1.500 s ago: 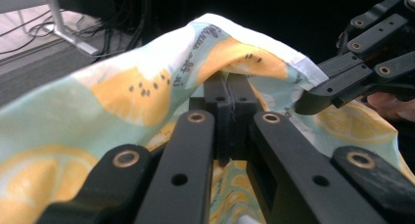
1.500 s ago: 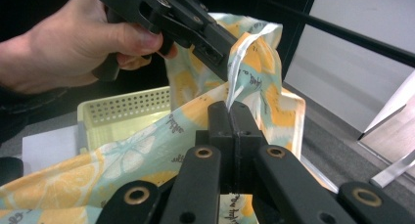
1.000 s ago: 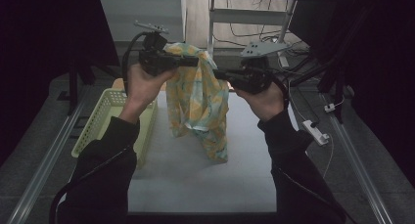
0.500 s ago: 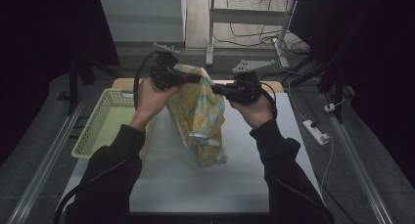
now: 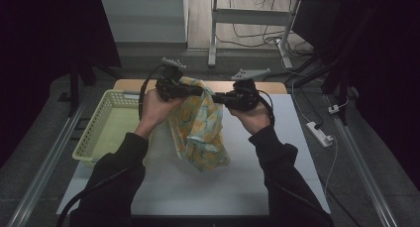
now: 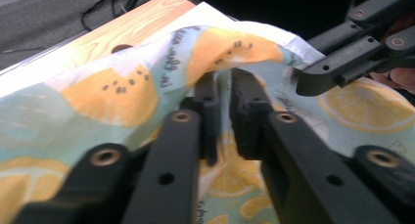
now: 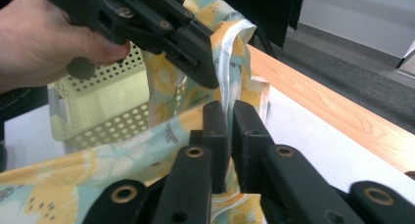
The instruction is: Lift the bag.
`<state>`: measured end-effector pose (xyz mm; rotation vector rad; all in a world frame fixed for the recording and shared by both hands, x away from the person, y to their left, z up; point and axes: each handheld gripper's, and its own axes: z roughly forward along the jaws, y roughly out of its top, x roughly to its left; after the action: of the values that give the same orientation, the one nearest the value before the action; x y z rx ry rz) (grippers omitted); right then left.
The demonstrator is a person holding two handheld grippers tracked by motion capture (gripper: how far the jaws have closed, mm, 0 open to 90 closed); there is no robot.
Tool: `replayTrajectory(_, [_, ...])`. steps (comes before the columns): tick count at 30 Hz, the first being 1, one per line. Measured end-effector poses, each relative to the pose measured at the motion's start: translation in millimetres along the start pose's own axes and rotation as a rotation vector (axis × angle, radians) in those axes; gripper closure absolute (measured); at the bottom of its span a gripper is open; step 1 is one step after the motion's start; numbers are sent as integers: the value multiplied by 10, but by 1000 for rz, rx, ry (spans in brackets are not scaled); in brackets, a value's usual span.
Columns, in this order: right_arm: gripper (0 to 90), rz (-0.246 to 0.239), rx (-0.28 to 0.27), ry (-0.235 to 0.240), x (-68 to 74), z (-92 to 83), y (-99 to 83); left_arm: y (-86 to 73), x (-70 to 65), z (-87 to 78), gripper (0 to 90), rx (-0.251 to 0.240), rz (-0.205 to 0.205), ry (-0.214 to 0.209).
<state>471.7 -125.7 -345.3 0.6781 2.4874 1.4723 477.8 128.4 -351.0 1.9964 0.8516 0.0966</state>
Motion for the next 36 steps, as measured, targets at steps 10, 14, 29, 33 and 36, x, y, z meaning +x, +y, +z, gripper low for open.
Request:
replayTrajectory(10, [692, 11, -27, 4, 34, -99, 69, -32, -107, -233, 543, -12, 38, 14])
replayTrajectory(14, [648, 8, -32, 4, 48, -140, 78, -81, -148, -313, 486, -13, 55, 37])
replayTrajectory(29, [495, 16, -27, -5, 69, -244, 20, -354, -238, -528, 255, -19, 90, 90])
replayTrajectory(33, [449, 15, -25, -16, 68, -279, -21, -441, -251, -553, 184, -12, 78, 106])
replayTrajectory(36, [422, 24, -26, -5, 66, -303, -55, -506, -272, -584, 156, -8, 85, 113])
